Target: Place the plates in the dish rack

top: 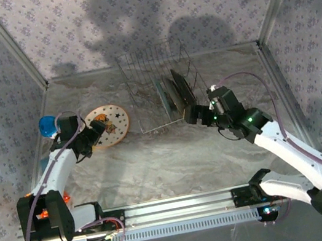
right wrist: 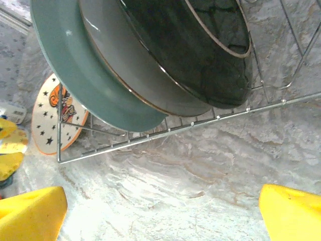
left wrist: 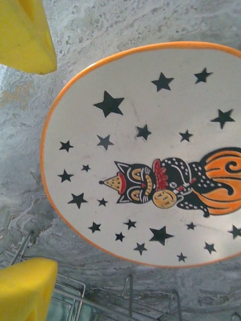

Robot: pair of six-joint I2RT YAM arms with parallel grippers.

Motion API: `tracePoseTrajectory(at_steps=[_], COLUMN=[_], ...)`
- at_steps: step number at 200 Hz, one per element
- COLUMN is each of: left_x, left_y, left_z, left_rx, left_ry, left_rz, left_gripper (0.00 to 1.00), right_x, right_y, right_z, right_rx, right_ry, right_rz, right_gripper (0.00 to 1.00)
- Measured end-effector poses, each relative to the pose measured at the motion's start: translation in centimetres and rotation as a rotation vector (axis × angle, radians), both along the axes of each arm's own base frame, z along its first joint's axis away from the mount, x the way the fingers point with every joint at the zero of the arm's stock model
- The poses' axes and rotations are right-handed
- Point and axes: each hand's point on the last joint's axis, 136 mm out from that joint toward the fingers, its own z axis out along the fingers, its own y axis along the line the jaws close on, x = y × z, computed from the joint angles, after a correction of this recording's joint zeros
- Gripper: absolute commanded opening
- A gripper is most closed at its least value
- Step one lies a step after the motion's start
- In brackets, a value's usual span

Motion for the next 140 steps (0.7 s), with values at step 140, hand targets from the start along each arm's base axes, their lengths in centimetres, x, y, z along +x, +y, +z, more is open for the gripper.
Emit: tracePoseTrajectory(at_steps=[140], left_x=[0.3], left_y=[0.4], left_z=[-2.4], left_rx=[-0.097], left_ry=[-0.072], left_rz=[0.053], left_gripper=[0.87], right_x=[-1.8], right_y=[-2.1], right_z=[-1.6], right_rx=[0.074], right_ry=[0.024], right_rz=[-0.064], right_gripper=[1.00])
